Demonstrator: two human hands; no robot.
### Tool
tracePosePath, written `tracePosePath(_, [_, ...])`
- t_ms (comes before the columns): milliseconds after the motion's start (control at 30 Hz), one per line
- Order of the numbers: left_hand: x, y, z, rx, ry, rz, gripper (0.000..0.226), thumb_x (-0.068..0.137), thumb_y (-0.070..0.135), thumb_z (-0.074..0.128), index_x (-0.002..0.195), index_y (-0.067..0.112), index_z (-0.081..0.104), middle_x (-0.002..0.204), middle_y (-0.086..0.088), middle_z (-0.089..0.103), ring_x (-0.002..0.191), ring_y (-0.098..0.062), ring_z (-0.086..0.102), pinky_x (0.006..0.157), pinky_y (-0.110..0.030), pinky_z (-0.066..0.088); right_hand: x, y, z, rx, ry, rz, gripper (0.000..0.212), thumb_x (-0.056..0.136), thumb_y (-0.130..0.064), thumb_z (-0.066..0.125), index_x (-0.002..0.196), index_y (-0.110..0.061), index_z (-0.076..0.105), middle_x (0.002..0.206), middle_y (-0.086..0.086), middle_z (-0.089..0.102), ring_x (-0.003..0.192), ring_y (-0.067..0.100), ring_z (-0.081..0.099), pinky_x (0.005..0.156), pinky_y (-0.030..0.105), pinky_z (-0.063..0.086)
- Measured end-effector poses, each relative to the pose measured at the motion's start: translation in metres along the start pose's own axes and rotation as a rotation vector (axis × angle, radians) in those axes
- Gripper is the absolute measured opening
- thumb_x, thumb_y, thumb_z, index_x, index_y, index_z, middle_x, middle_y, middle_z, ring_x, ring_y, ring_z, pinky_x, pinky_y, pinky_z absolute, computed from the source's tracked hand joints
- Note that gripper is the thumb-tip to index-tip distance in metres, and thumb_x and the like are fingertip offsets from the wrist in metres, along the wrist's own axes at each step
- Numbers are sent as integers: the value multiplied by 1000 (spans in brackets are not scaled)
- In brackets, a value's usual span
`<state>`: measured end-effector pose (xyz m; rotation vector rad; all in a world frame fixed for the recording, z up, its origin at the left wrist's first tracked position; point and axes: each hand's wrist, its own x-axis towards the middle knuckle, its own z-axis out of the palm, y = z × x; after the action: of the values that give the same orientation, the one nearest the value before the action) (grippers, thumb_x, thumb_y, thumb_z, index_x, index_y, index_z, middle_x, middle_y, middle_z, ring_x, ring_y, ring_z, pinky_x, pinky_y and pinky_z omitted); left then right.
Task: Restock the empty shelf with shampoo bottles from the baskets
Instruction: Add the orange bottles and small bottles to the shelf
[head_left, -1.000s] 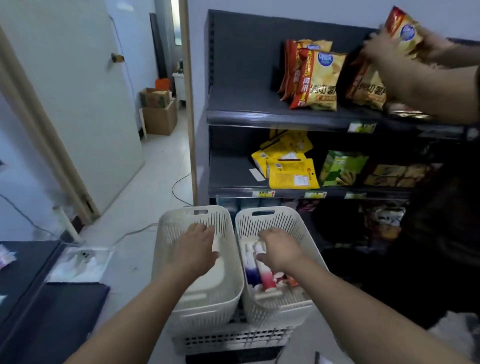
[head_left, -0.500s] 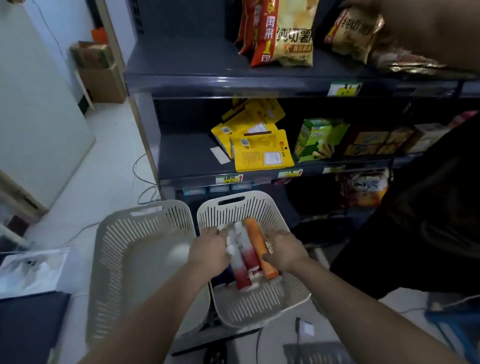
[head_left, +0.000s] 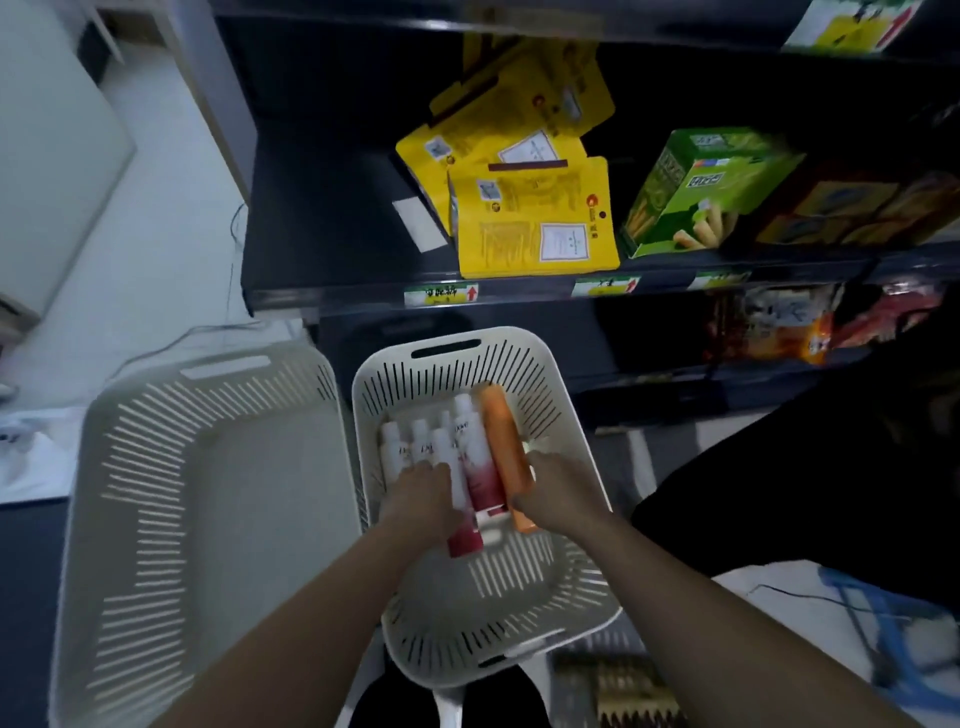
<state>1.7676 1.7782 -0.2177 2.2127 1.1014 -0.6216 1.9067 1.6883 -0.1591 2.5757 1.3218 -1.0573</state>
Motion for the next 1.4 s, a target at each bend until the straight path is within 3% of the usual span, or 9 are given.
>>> tracePosePath(133, [24,2,31,-157,-36,-103,65,84,47,62,132,9,39,125,-13,52,113,-29,53,89,-38,49,38,19,21,107,-52,35,40,81,-30,65,118,-17,59,107,7,70,98,28,66,78,33,51])
tracePosePath(333, [65,6,80,-482,-2,-282,109,74,68,54,151,11,4,144,-17,40,123,-30,49,100,-38,45,91,35,54,390,-76,108,56,82,-31,72,132,-19,50,125,4,65,111,24,62,86,31,48])
tracePosePath(467, [69,11,85,-527,39,-352,122,78,40,74,150,11,-20,156,-19,16,136,-33,36,107,-41,38,109,35,66,544,-65,176,61,84,-31,73,137,-13,47,133,9,60,120,28,58,90,31,44])
tracePosePath(633, [77,1,91,-805,132,-420,75,68,17,82,128,13,37,124,-10,54,114,-28,56,93,-41,50,118,32,67,625,-13,262,38,82,-22,73,116,-10,61,115,12,68,105,29,65,83,31,49])
tracePosePath(767, [62,-4,70,-1264,-56,-461,71,61,-11,80,115,18,44,114,-7,61,110,-29,60,89,-48,54,110,31,58,1003,-33,370,8,79,-13,69,83,-16,64,91,11,69,75,23,63,71,30,51])
tracePosePath(933, [32,4,41,-1700,-105,-282,81,63,-28,59,131,14,44,119,-17,63,112,-37,59,90,-52,53,94,19,44,1158,-197,351,51,40,-15,62,90,-6,72,84,20,71,75,31,65,75,45,55])
tracePosePath(1067, [1,6,17,-1922,-66,-127,72,61,-8,62,131,10,50,111,-19,66,100,-34,65,79,-44,55,74,6,30,1197,-225,195,43,67,-33,74,106,-17,70,95,16,75,87,34,72,86,54,57])
tracePosePath(1200, [-38,4,-12,-1966,123,-153,47,68,19,81,108,8,59,83,-14,67,70,-28,64,68,-42,56,52,-20,13,1218,-182,-29,14,83,-37,74,93,-37,64,88,-1,75,88,27,72,84,50,58])
tracePosePath(1400, [-107,-41,-33,-2060,407,-96,45,73,23,75,107,1,56,74,-11,64,60,-22,64,58,-33,55,13,-82,-3,1174,-201,-166,44,71,-27,83,109,-12,66,93,11,75,79,25,72,76,40,59])
